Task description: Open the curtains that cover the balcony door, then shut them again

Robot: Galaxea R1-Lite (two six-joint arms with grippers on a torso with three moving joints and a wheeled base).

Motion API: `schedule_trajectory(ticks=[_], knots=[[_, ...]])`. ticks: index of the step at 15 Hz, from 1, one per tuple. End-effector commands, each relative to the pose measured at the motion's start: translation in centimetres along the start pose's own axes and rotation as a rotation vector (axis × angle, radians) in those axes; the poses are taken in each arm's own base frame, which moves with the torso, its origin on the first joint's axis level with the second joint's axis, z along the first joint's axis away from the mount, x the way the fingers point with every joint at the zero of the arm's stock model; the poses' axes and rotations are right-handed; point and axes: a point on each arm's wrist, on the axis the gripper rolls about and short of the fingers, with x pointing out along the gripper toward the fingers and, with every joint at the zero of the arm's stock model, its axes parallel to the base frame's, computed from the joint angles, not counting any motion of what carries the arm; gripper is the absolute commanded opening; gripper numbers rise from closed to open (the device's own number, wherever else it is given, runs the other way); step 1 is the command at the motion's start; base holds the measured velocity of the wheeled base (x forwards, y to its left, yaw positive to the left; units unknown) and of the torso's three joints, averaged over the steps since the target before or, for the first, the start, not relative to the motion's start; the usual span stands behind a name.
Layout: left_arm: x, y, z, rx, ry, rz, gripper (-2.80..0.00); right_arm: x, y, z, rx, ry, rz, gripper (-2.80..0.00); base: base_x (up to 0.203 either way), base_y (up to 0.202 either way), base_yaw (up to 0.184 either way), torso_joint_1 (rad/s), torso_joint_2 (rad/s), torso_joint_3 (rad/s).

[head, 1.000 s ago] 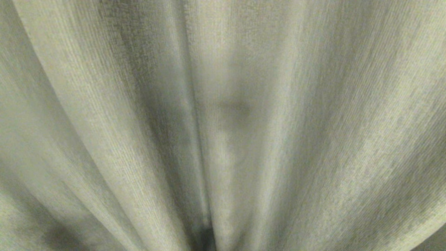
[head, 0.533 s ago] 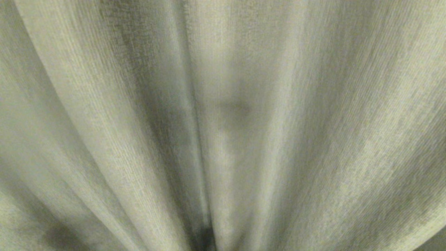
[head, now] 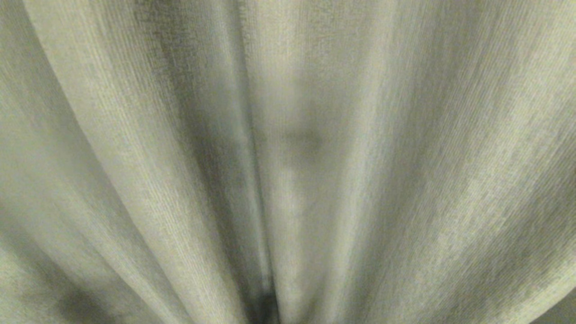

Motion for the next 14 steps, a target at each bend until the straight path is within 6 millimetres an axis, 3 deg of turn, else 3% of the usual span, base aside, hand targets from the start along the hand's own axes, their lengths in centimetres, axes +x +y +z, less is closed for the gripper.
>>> schedule_trajectory(ticks=[1,5,14], knots=[[0.00,0.00,0.00,0.000,-0.001,0.000,-2.80,0.00,0.00,0.01,-0.001,-0.001,0.002,-2.80,0.000,0.000,0.000,0.000,0.00,0.000],[0.00,0.00,0.00,0.000,-0.001,0.001,-2.80,0.00,0.00,0.01,-0.001,-0.002,0.000,-2.80,0.001,-0.054,0.001,-0.001,0.00,-0.001],[0.00,0.00,0.00,-0.001,-0.001,0.000,-2.80,0.00,0.00,-0.01,-0.001,0.000,0.002,-2.80,0.000,-0.190,0.001,0.001,0.00,0.004]])
